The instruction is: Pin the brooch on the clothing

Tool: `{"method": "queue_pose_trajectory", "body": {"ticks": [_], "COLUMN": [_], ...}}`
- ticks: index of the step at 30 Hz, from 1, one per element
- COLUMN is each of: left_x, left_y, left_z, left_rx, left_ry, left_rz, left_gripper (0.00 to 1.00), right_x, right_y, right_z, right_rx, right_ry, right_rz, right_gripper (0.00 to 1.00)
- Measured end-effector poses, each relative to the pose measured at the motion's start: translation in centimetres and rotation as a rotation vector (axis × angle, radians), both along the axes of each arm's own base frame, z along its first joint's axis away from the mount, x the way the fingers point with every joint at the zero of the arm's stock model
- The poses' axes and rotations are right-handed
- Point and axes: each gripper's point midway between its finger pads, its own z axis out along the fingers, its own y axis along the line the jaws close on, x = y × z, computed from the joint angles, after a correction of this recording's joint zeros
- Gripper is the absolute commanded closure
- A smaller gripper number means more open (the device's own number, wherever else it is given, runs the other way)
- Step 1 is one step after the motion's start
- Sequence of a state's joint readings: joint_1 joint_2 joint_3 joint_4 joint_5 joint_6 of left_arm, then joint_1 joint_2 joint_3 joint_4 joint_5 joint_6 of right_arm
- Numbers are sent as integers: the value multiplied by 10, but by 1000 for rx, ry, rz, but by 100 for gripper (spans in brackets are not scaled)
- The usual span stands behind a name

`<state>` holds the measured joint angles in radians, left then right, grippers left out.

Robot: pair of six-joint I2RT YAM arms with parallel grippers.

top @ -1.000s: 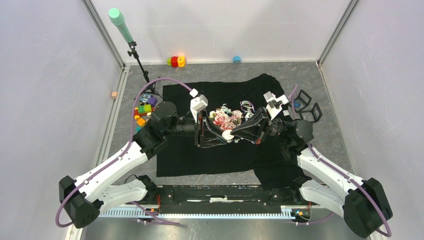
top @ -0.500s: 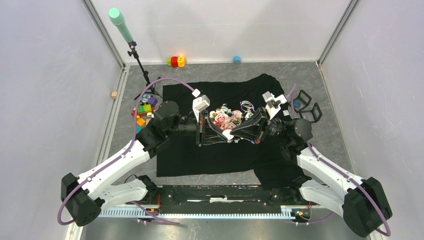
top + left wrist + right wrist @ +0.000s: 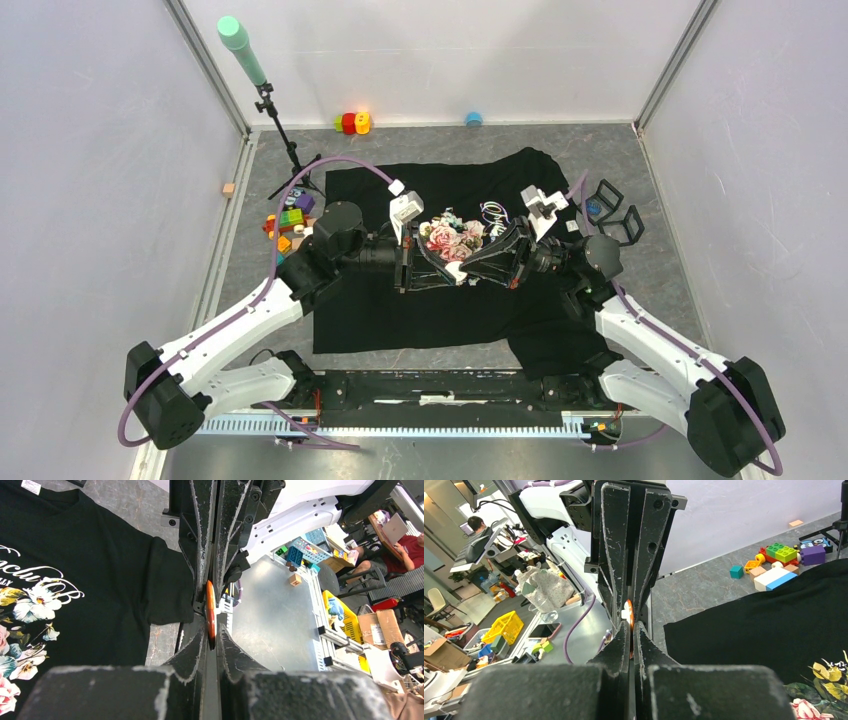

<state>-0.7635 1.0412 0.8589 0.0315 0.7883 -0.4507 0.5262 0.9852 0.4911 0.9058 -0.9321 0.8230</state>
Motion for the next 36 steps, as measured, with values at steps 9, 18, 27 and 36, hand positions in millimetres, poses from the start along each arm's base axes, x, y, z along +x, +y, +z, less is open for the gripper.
{"method": "queue_pose_trajectory", "body": {"ticks": [9,18,27,36], "left_x": [3,47,60,68], "left_y": [0,7,20,22], "left_z": [-7,-33,-117,-147], "left_rx": [16,110,282,335], "left_ry": [13,47,242,292], "left_rz": [20,274,460,520], "left_gripper": [98,98,98,98], "right_x": [5,78,114,85], "right_y": [0,-13,-124,-158], "right_z": [-8,-49,-218,-278], "right_rx": [-34,-344,-975,-1184], "right_ry": [6,152,400,468], "right_rz": [-31,-428,-946,-965], "right_gripper": [62,39,50,55]}}
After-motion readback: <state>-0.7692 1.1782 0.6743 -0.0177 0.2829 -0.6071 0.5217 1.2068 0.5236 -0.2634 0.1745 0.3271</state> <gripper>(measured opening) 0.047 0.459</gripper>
